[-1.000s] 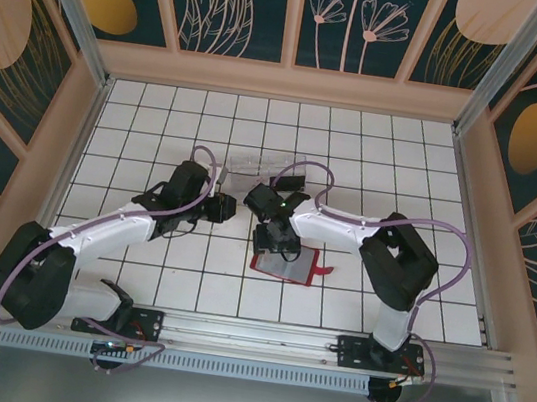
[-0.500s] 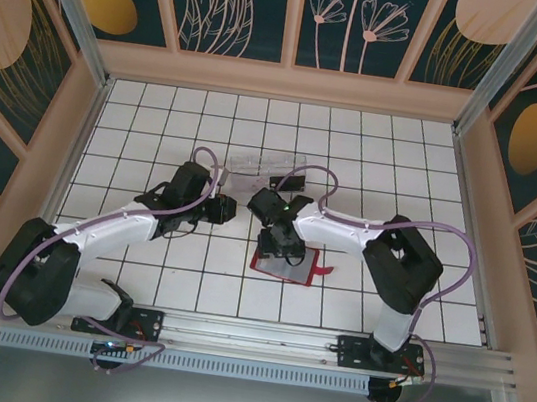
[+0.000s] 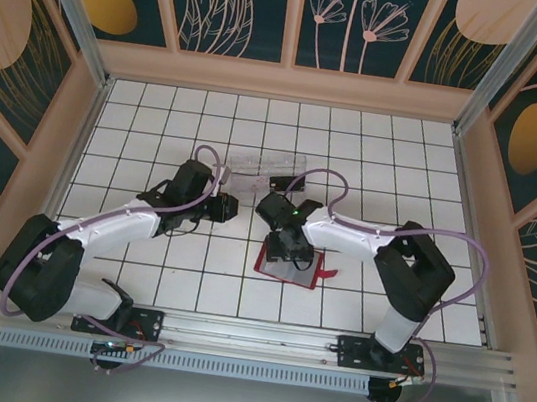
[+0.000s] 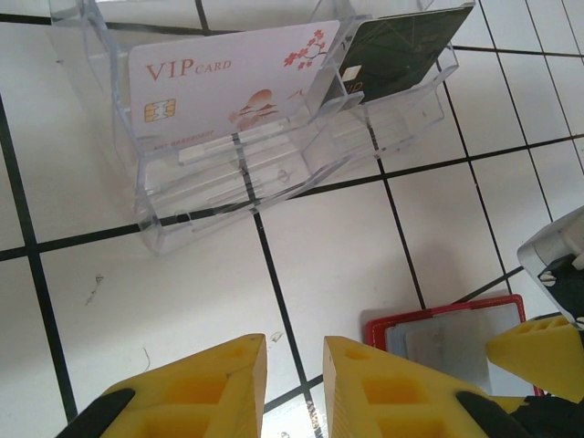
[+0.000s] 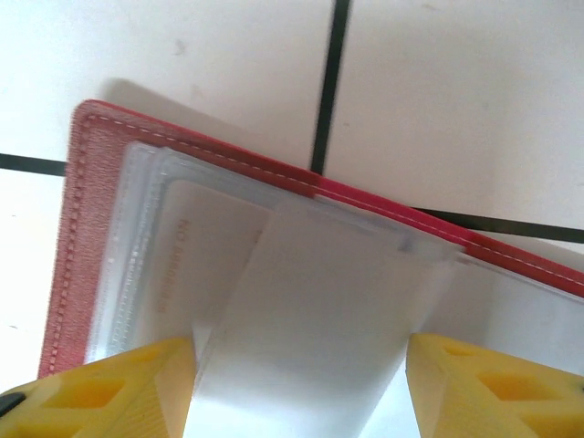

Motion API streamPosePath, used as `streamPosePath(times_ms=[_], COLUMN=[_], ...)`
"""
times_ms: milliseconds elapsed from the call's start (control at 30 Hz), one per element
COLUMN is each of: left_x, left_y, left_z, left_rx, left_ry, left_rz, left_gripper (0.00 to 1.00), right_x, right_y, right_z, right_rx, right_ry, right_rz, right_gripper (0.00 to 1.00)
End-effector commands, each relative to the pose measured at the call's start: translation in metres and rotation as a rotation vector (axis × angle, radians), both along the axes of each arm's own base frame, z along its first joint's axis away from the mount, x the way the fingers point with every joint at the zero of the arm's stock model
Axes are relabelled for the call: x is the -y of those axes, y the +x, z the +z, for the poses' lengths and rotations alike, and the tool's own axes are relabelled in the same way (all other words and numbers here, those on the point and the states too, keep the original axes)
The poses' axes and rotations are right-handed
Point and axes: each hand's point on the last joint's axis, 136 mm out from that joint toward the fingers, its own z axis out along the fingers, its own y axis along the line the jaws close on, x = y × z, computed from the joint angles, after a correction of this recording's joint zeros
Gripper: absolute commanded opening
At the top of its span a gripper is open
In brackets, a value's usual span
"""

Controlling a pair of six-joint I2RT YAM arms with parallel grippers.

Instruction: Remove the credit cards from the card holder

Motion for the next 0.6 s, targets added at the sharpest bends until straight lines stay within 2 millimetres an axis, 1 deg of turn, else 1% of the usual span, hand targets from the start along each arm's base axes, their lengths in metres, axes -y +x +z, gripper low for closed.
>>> streamPosePath(times_ms=[0,267,467,567], left_x=[0.006,0.014,0.023,0.033], left_y=[0.005,0.008,0.008,0.006], left_z=[0.008,0.009,0.008,0.006], left_rx=[-0.005,-0.032,-0.028,-0.044], left_ry=[-0.025,-0.053,-0.014,-0.014], left_rz=[-0.006,-0.014,-0.042,-0.068], left_gripper=[0.24,0.23,0.24,0.22], right_x=[0.020,0.047,0.085,0.104], right_y=[0.000,-0.006,-0.014,-0.016], right_z=[0.006,0.005,0.017,0.025], right_rx=[0.023,0.026,0.050,0.072], right_ry=[-0.033,-0.043,-0.065,-0.043], right_rz=[-0.026,-0.061,-0.133,-0.189], right_gripper=[0.64,0.64,0.64,0.64])
